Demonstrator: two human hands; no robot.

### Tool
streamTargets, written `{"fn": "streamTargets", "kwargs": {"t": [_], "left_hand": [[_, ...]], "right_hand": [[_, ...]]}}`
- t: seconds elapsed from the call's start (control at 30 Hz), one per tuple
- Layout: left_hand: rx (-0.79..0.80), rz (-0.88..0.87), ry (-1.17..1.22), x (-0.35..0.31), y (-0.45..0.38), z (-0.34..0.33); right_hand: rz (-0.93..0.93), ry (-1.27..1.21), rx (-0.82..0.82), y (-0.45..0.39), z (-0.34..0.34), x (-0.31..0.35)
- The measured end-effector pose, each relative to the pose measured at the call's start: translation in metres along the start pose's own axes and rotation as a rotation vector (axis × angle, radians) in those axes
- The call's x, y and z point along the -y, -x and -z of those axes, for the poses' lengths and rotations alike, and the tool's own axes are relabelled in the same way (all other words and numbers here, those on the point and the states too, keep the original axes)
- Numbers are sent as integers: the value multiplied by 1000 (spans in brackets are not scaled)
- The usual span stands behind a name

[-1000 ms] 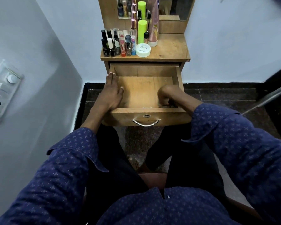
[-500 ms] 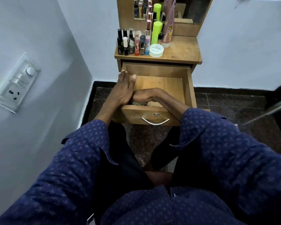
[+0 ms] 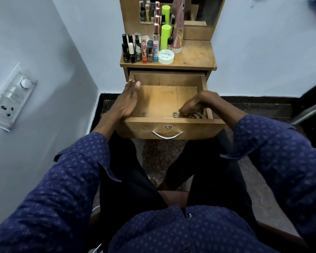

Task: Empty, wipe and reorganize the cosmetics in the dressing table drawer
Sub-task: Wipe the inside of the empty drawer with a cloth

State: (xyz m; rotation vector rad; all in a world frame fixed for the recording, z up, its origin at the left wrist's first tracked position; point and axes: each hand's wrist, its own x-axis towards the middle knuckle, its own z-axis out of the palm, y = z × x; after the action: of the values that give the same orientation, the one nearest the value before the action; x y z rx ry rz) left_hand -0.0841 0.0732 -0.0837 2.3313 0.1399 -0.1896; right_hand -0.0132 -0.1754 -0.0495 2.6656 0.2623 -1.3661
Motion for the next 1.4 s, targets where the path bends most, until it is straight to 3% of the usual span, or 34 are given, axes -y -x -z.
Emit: {"fn": "streamTargets", "kwargs": {"t": [0.1, 0.23, 0.33, 0.57, 0.83, 0.97, 1.1, 1.3, 1.4], "left_hand": [[-7, 11, 79, -3, 0, -5], [-9, 12, 118, 0, 1, -4], [-12, -10, 115, -1, -1, 1], [-5, 51, 200, 7, -1, 3], [0, 7, 44, -1, -5, -4], [16, -8, -65, 6, -6, -3], [28, -27, -104, 9, -9, -3], [38, 2, -120, 14, -14, -5], [32, 4, -85, 10, -11, -6]], "right_hand": [[206, -97, 57, -4, -6, 26], [514, -369, -72, 28, -23, 84], [623, -282, -130, 3, -36, 93], [534, -281, -116, -10, -7, 28], [652, -260, -217, -18, -16, 116], [722, -324, -229, -8, -19, 91], [614, -338, -220, -8, -19, 22], [281, 49, -250, -10, -30, -29], [320, -46, -217, -14, -25, -21]]}}
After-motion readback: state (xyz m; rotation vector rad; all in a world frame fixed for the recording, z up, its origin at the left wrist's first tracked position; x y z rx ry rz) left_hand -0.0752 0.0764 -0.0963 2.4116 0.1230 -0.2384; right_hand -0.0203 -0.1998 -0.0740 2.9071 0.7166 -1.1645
